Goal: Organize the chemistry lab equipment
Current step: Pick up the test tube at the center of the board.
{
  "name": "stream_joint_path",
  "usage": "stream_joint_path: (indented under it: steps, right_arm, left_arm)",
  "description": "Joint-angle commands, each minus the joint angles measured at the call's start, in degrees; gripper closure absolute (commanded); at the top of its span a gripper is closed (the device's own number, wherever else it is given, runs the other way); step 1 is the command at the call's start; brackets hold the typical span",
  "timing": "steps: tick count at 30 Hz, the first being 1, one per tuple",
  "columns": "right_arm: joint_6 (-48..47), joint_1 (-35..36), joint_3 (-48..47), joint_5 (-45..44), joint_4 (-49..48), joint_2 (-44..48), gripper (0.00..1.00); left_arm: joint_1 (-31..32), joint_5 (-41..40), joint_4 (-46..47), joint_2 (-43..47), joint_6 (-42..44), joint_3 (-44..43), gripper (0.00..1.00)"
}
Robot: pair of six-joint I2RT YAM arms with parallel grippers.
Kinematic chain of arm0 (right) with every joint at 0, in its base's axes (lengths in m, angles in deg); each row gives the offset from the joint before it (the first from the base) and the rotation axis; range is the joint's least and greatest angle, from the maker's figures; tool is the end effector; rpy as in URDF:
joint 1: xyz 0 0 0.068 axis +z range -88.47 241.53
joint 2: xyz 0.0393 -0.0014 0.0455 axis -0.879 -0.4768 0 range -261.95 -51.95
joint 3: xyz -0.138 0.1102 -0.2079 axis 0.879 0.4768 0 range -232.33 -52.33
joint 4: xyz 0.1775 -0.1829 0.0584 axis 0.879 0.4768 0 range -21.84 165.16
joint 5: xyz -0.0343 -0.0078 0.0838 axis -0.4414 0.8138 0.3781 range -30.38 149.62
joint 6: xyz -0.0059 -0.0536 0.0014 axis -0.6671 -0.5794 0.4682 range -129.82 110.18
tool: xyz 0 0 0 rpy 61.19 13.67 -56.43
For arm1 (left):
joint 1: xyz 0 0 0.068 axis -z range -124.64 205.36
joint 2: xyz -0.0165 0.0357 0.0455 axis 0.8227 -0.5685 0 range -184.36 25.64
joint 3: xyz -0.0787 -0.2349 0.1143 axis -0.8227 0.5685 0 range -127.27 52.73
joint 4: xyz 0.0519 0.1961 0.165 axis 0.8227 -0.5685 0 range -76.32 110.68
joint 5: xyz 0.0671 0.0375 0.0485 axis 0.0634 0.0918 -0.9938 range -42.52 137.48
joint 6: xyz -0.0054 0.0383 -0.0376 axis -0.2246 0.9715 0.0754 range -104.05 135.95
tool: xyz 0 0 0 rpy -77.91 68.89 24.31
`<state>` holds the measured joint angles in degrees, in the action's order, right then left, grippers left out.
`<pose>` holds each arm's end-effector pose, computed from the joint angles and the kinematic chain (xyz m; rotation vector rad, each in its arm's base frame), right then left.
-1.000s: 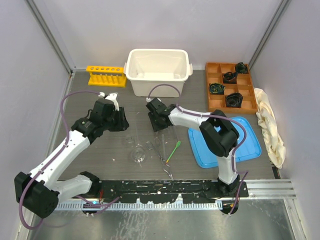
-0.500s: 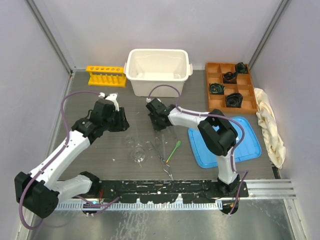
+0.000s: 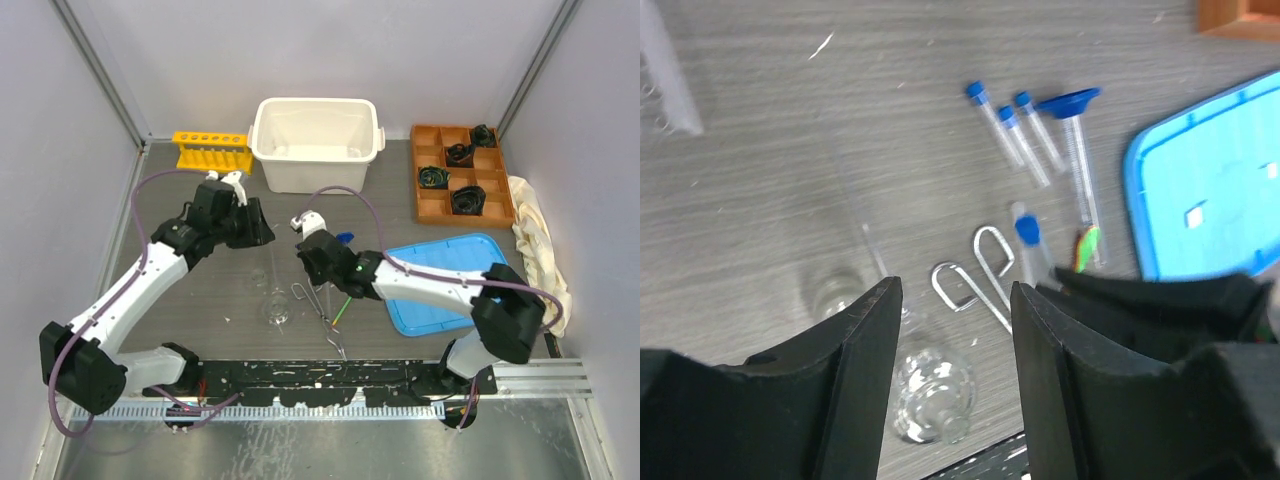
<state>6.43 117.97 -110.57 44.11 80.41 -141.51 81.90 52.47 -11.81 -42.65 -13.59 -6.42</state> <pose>0.1941 0.2755 0.2267 -0.6690 2.2219 0.3349 0.2273 -0.1170 0.3064 -0.0156 2.3696 -0.5914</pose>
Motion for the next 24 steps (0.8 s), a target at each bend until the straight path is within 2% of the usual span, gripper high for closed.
stream_joint_path:
  steps: [1, 7, 12, 15, 20, 24]
  right_arm:
    - [-1.5, 3.7, 7.4, -7.8, -14.1, 9.5, 0.99]
    - [-1.6, 7.4, 18.7, -15.5, -28.9, 18.1, 0.99]
    - [-6.1, 11.4, 19.9, -22.0, -35.6, 18.2, 0.99]
    - [-9.0, 12.8, 17.9, -24.2, -36.4, 17.2, 0.99]
    - [-10.9, 13.8, 15.8, -24.7, -36.7, 15.7, 0.99]
    - [-11.0, 13.9, 15.0, -24.3, -36.2, 14.6, 0.99]
  left_arm:
    - [-0.2, 5.6, 3.3, -1.3, -1.7, -6.2, 0.50]
    - [-0.2, 11.3, 4.3, -2.0, -5.0, -8.6, 0.51]
    - [-0.2, 18.0, 5.6, -3.0, -8.4, -8.8, 0.52]
    - [-0.2, 21.3, 4.7, -3.8, -9.0, -9.2, 0.53]
    - [-0.2, 21.8, -1.4, -4.9, -5.7, -10.8, 0.53]
    - [-0.2, 22.5, -1.5, -5.4, -5.7, -10.2, 0.53]
